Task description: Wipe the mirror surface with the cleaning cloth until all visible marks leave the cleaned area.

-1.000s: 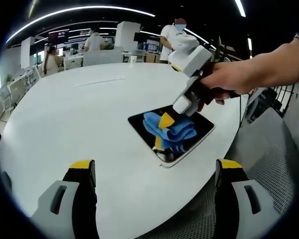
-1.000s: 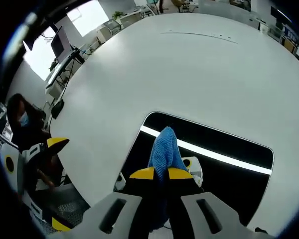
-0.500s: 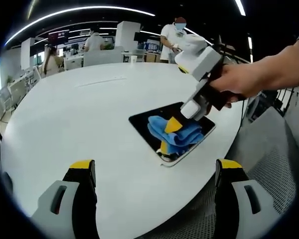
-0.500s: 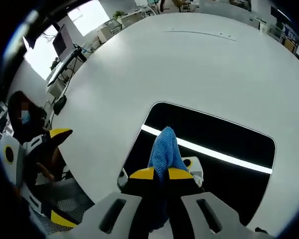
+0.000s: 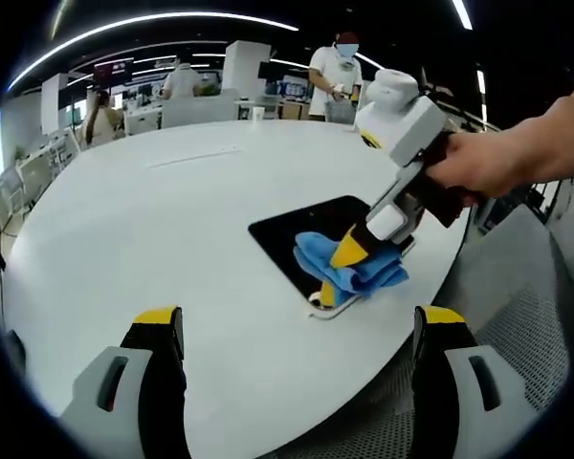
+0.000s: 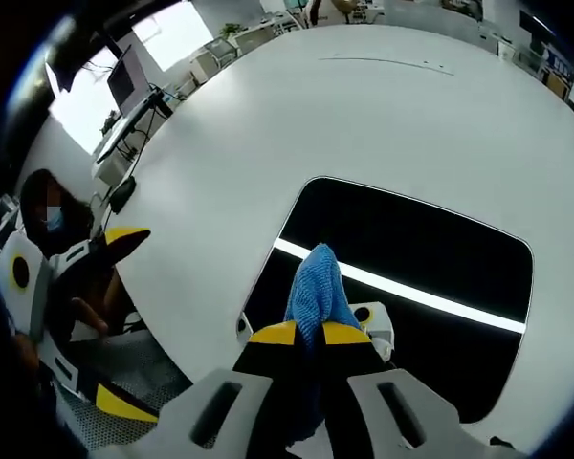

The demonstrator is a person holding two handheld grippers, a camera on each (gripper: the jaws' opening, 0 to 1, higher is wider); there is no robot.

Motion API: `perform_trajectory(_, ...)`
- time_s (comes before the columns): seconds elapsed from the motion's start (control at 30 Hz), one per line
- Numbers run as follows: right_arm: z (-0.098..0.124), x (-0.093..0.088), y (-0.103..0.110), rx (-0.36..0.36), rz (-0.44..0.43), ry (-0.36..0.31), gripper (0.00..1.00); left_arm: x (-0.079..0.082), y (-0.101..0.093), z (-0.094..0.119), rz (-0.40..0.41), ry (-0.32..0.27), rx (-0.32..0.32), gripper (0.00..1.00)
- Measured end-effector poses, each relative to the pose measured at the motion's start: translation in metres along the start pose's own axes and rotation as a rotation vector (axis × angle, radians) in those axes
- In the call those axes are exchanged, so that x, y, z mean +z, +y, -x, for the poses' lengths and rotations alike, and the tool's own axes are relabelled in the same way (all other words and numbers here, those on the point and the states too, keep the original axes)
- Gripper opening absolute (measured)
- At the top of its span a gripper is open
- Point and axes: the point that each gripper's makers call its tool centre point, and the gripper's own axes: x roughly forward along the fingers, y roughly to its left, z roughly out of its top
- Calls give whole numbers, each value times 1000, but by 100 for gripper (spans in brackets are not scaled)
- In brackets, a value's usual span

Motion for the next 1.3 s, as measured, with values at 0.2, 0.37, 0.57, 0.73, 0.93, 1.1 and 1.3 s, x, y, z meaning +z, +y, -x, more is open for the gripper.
perform_trajectory(0.2, 3, -7, 4, 9, -6, -6, 2, 0, 0, 0, 3, -3, 0, 99)
perform_trajectory(0.37, 5, -13, 7, 13, -11, 0, 2, 0, 0, 0, 0, -6, -1, 99)
perform_trajectory(0.57, 7, -20, 10, 23, -13, 4, 2, 1, -1, 0, 2, -4, -4, 99)
perform_trajectory(0.73, 7, -24, 12, 30, -10, 7, 2, 1, -1, 1, 2, -3, -2, 99)
perform_trajectory(0.93, 9, -26, 14, 38, -20, 3, 2, 0, 0, 0, 3, 1, -4, 99)
perform_trajectory(1.1, 10, -30, 15, 45, -19, 9, 2, 0, -1, 0, 8, 0, -7, 99)
perform_trajectory(1.3, 11, -31, 16, 51, -20, 13, 2, 4, -2, 0, 28, -18, -13, 99)
